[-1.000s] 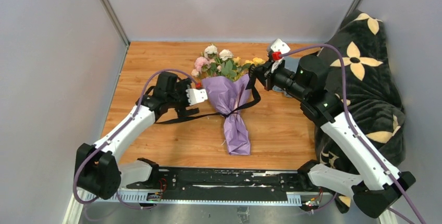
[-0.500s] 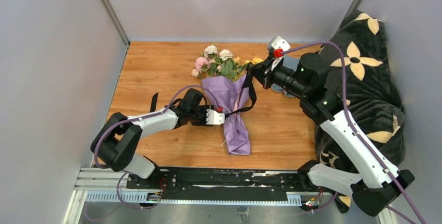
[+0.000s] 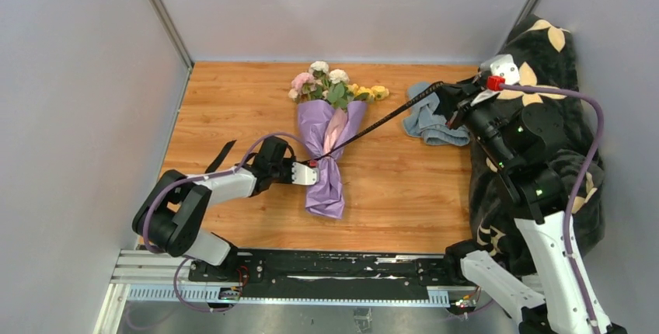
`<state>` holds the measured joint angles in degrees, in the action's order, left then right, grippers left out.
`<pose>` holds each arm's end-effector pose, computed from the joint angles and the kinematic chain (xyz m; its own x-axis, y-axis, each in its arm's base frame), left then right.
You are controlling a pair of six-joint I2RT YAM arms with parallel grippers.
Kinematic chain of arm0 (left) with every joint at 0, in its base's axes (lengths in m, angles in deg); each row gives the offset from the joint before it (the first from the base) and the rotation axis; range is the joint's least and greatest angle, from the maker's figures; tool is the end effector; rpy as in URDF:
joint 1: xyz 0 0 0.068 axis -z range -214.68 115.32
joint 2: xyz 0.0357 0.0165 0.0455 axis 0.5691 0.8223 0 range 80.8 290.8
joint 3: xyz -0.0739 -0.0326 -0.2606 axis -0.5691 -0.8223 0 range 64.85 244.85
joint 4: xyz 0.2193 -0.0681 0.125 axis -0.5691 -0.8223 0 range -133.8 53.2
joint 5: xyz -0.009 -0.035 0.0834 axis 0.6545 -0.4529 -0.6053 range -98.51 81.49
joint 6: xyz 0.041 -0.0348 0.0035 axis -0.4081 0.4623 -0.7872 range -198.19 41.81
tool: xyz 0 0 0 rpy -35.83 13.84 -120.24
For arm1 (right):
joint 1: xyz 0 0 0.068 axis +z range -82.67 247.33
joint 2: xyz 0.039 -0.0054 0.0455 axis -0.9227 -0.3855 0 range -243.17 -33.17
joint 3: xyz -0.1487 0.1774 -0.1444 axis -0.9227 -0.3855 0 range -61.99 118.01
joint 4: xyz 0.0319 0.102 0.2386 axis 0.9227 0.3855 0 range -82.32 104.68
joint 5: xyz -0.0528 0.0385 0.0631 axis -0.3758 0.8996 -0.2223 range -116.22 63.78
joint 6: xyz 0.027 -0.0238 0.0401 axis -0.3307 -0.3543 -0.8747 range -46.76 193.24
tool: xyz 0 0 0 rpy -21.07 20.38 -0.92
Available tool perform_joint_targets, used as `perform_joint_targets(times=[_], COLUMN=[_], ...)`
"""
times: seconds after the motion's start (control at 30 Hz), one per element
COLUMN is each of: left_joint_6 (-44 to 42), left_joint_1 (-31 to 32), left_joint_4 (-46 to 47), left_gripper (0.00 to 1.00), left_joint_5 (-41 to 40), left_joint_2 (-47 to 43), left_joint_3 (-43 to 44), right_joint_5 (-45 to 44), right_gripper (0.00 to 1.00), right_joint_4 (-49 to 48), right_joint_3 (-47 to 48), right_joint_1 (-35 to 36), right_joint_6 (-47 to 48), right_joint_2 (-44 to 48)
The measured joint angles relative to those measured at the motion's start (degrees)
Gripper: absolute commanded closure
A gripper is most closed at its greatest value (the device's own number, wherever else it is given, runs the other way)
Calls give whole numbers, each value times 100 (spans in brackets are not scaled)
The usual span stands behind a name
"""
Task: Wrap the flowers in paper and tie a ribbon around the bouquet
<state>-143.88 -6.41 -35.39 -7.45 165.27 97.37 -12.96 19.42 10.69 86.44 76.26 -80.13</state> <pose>0.2307 -0.1250 0.1358 0.1611 0.9480 -0.2745 0.8189 0.0268 0.5733 0.1295 0.0535 0.4931 0.2559 0.0344 -0.9661 -0.5161 0.8499 -0.1065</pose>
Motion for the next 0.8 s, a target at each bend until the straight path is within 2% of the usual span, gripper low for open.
perform_joint_targets(times=[0.2, 0.27, 0.33, 0.37, 0.43, 0.47, 0.5, 0.53, 0.63, 0.67, 0.73, 0.8], left_joint_6=[-142, -63, 164, 321, 767, 1038, 1353, 1633, 2437, 2638, 3053, 3379], left_joint_1=[-197, -210, -249, -271, -295, -297, -295, -291, -195, -138, 11, 103], left_joint_4=[2, -289, -1075, -1469, -2144, -2409, -2645, -2774, -2924, -2977, -3115, -3241], left_gripper=[100, 100, 100, 100, 100, 100, 100, 100, 100, 100, 100, 100], left_joint_5=[-37, 7, 317, 542, 1102, 1436, 1781, 2081, 2750, 2905, 3250, 3532], left_joint_2=[-330, -424, -623, -765, -1110, -1283, -1405, -1449, -1408, -1375, -1268, -1158], left_joint_3=[-317, -256, 26, 223, 723, 1043, 1438, 1788, 2588, 2732, 2942, 3040], right_joint_5=[-251, -304, -332, -315, -173, -55, 44, 92, -11, -109, -221, -234], right_gripper=[100, 100, 99, 93, 66, 47, 36, 31, 29, 28, 28, 28], right_joint_4=[345, 352, 391, 415, 487, 522, 643, 839, 1661, 1971, 2428, 2323], right_joint_3=[-223, -227, -254, -302, -595, -914, -1209, -1486, -2221, -2402, -2520, -2437], right_joint_1=[-192, -232, -260, -275, -275, -273, -249, -208, 39, 188, 564, 1001], right_joint_6=[-2, -44, -234, -380, -748, -949, -1115, -1202, -1416, -1473, -1515, -1386], right_joint_2=[203, 90, -170, -284, -623, -890, -1182, -1526, -2686, -2791, -2590, -2055])
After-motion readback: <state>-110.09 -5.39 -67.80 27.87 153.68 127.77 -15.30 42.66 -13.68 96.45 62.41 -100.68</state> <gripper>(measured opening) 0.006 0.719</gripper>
